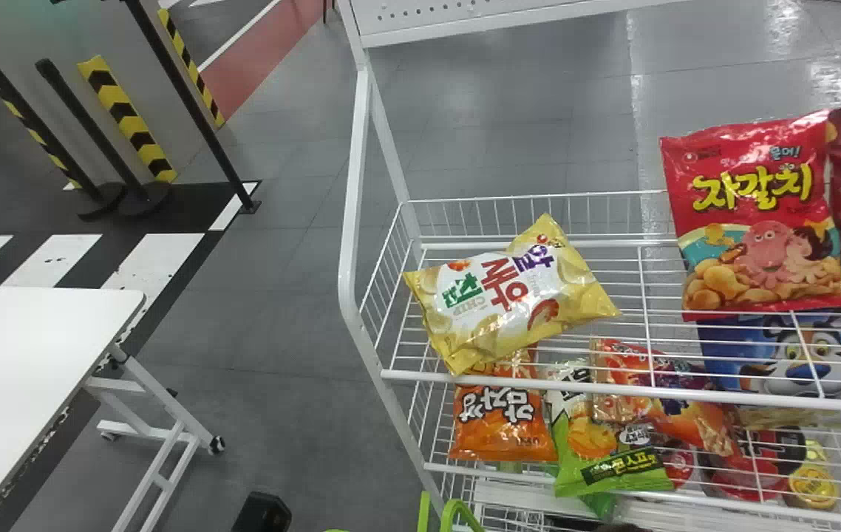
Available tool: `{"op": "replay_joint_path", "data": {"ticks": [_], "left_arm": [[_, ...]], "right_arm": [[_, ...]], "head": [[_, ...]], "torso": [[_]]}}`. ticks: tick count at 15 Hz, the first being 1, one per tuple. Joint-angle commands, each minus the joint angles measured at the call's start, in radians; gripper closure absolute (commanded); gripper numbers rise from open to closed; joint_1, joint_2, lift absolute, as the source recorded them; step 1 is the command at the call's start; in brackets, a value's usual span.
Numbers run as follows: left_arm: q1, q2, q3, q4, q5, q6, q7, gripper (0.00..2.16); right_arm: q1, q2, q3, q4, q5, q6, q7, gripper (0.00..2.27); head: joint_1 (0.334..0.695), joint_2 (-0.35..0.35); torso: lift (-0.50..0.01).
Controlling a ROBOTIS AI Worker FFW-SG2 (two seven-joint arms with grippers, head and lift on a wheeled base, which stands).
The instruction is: Hold basket handle with left hand then pick spicy shrimp crackers with right hand and place into basket
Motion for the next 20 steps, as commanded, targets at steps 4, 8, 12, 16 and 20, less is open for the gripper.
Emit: {"op": "replay_joint_path", "data": {"ticks": [4, 8, 12, 16, 20], "left_arm": [[0.0, 0.0, 0.0, 0.001, 0.0, 0.001, -0.01, 2.13], [0.003, -0.002, -0.003, 0.004, 0.0, 0.001, -0.01, 2.13], [0.008, -0.003, -0.006, 0.004, 0.0, 0.001, -0.01, 2.13], [0.011, 0.002, -0.004, 0.003, 0.0, 0.001, -0.01, 2.13], [0.012, 0.003, -0.004, 0.001, 0.0, 0.001, -0.01, 2.13]], "right_arm": [[0.192, -0.084, -0.192, -0.073, 0.094, -0.322, 0.001, 0.06], [0.345, -0.112, -0.319, -0.009, 0.126, -0.844, 0.012, 0.08], [0.382, -0.115, -0.377, 0.164, 0.134, -1.292, 0.012, 0.08], [0.431, -0.107, -0.429, 0.293, 0.128, -1.555, 0.0, 0.08], [0.465, -0.107, -0.471, 0.387, 0.114, -1.74, 0.001, 0.08]], "head": [[0.695, 0.35], [0.695, 0.35], [0.695, 0.304], [0.695, 0.23], [0.695, 0.155]], "torso": [[-0.007], [-0.007], [-0.007], [-0.007], [-0.007]]}}
